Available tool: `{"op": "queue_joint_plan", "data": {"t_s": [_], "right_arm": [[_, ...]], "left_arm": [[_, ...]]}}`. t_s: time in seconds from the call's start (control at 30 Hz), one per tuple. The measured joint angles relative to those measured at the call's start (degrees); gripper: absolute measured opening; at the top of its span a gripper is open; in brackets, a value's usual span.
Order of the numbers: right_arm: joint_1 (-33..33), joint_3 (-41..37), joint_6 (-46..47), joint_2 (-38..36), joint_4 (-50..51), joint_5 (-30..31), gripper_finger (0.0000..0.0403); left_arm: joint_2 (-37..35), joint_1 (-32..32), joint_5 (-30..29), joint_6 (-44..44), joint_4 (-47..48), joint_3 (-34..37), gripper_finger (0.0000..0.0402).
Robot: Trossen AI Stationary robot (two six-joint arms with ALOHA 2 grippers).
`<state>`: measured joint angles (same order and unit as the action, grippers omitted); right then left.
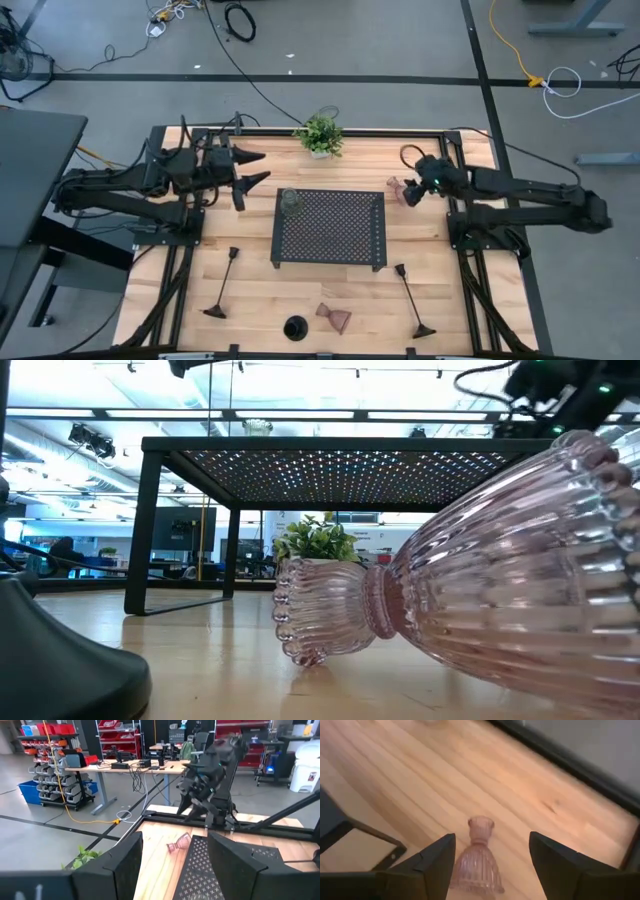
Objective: Pick & Place candle stick holders
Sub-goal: Put the top right pink glass candle holder on the shelf aligned with the other glass candle holder
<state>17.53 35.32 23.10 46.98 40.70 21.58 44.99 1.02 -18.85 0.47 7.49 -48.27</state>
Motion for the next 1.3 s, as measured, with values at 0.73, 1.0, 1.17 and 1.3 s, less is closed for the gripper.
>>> {"op": "queue_joint_plan", "data": {"t_s": [0.73,1.0,1.17,1.3], "right_arm": [[17.3,19.5,-12.5,35.0,13.8,-19.0,0.0254],[18.9,19.5,-13.6,39.6,13.2,-21.5,0.0254],[19.2,19.5,-13.6,40.0,11.7,-22.7,0.0254],[19.2,19.5,-13.1,40.0,11.1,-23.3,0.0254]], "left_arm": [[0.0,0.0,0.0,-1.3,5.5,0.0,0.0225],[0.0,0.0,0.0,-1.3,5.8,0.0,0.0225],[0.0,0.0,0.0,-1.3,5.8,0.0,0.0225],[0.0,0.0,0.0,-1.3,5.9,0.0,0.0225]]}}
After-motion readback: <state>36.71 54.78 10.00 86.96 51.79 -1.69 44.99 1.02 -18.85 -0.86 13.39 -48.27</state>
